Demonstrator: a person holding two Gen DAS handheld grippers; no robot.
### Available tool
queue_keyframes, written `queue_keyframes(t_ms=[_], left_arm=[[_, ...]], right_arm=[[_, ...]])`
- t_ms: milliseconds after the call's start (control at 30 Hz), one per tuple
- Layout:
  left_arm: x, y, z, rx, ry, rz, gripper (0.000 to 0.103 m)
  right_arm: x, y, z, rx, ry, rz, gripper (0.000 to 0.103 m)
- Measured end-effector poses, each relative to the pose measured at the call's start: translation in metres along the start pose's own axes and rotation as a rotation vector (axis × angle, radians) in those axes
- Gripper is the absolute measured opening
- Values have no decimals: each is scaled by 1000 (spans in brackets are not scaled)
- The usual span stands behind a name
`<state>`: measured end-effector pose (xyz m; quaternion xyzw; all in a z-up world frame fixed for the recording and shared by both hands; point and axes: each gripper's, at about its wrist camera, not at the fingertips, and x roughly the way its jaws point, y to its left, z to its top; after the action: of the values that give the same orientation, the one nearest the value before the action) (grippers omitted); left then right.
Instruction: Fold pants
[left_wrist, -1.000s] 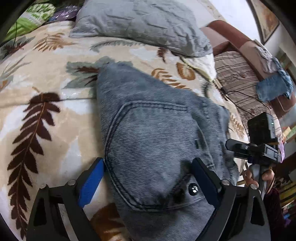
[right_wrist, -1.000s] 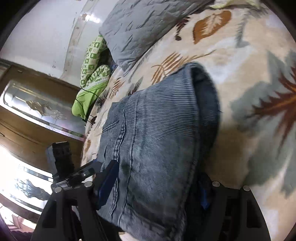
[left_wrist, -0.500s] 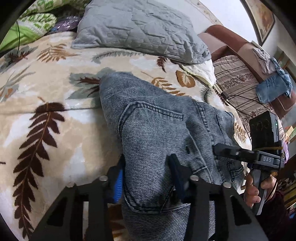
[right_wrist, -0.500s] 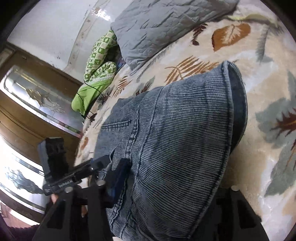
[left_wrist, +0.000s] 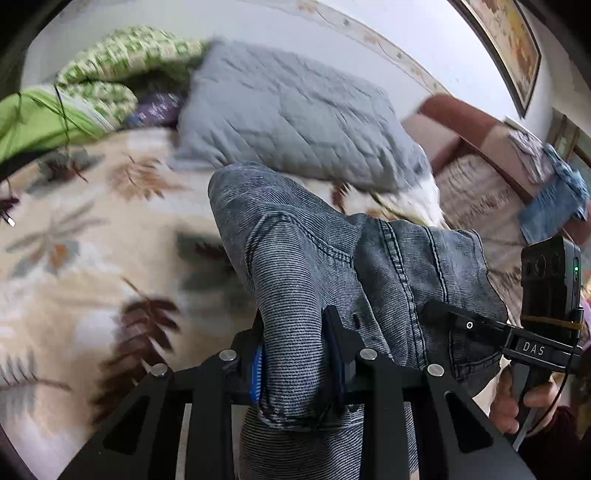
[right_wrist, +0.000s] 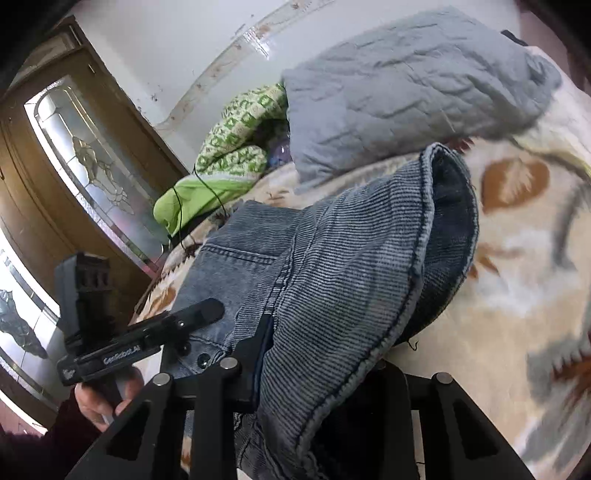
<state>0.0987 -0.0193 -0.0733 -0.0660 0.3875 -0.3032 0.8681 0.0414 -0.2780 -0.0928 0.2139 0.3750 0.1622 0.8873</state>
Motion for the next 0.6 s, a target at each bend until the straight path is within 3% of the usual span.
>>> queue_keyframes(t_ms=[100, 200, 233, 267, 300, 367, 467, 600], left_arm=[[9, 19, 13, -30, -19, 62, 30], [30, 39, 13, -51, 45, 156, 31], [39, 48, 11, -66, 87, 189, 33], [43, 54, 9, -82, 110, 206, 43], [44, 60, 9, -103, 115, 204, 48], [38, 61, 11, -91, 96, 224, 51], [26, 54, 9, -39, 38, 325, 64], [6, 38, 6, 20, -30, 405, 73]], right_arm=[[23, 4, 21, -11, -14, -12, 33], [64, 0, 35, 19, 49, -29, 33], [77, -3, 36, 33, 84, -50, 34], [93, -8, 35, 40, 140, -97, 37], [103, -11, 33, 38, 171, -161, 47], [102, -13, 32, 53, 172, -190, 57], [86, -10, 35, 29, 167, -222, 62], [40, -6, 28, 20, 64, -282, 63]])
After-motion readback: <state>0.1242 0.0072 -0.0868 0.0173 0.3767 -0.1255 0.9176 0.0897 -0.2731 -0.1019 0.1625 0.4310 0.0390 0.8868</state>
